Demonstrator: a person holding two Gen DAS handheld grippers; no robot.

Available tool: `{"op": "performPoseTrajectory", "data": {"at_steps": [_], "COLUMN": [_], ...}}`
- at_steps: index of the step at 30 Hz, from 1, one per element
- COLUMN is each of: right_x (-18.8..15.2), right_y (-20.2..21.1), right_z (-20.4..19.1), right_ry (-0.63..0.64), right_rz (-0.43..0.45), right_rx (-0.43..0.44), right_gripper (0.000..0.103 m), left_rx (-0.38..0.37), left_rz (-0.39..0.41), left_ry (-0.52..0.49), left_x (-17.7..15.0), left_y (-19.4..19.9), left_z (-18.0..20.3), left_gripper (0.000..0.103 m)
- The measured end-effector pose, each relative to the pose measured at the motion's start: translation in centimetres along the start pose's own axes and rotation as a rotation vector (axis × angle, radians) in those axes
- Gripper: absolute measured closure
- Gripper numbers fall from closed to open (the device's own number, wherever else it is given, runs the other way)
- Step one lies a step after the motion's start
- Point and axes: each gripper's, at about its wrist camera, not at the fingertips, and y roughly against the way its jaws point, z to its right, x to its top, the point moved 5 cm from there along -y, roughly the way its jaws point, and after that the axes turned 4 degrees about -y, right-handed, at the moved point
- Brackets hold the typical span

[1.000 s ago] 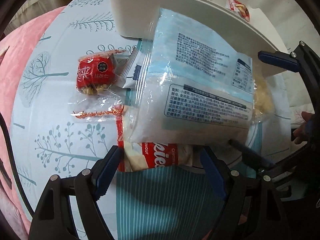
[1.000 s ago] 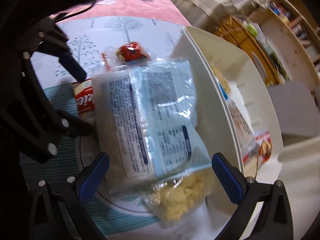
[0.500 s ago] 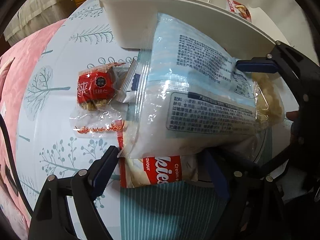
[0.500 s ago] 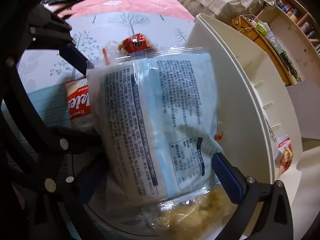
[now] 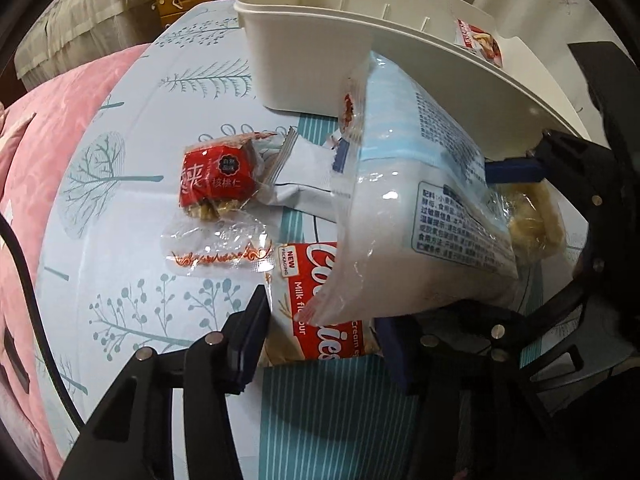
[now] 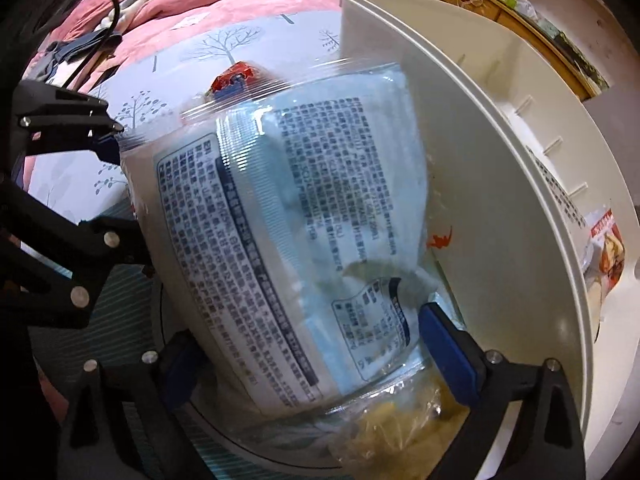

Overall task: Organize snacks
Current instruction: 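Grasp the red Cookies packet with the left gripper while the right grasps the clear white-snack bag, then carry the Cookies packet and the clear bag into the tray and open both grippers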

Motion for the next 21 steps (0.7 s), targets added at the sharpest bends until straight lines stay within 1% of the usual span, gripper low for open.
{"op": "performPoseTrajectory", "data": {"at_steps": [4,6,9,13,14,18,21], "right_x": [0.3,0.3,-0.1,-0.7,-1.2,-1.3,-2.0], "right_y": [0.8,1.7,2.9,4.1,4.3,5.3,5.8], "right_z": [0.6,0.5,0.4,0.5,0.4,0.2,-0.7], "right_ry": [-0.093,-0.127,-0.169,-0.245,-0.257,-0.292,-0.326], "right_rz": [-0.003,0.006,0.022,0.038,0.042,0.056,0.068], "right_rx": [0.012,-0.001,-0.003,0.024,0.030,0.041,0.069], "right_gripper": [0.012,0.022,0.030,0.037,0.039,0.046,0.051], "left_rx": [0.000,-0.004,-0.020,-0.015,-0.010,-0.009,0.018], "left_rz": [0.000,0.003,0.012,0.022,0.025,0.050,0.058], "left_ry": [0.045,0.078,0.129,0.179,0.191,0.237,0.268], "left_x": [-0.6,-0.9,-1.7,-3.1,-3.5,-5.4,-6.7], "left_y": [0.4,0.6,1.0,1.6,1.9,3.5,4.6], "left_z": [-0.6,-1.0,-1.5,-2.1,-2.1,-2.4,-2.6], "left_gripper": [0.054,0.054,0.054,0.054,0.054,0.054,0.054]}}
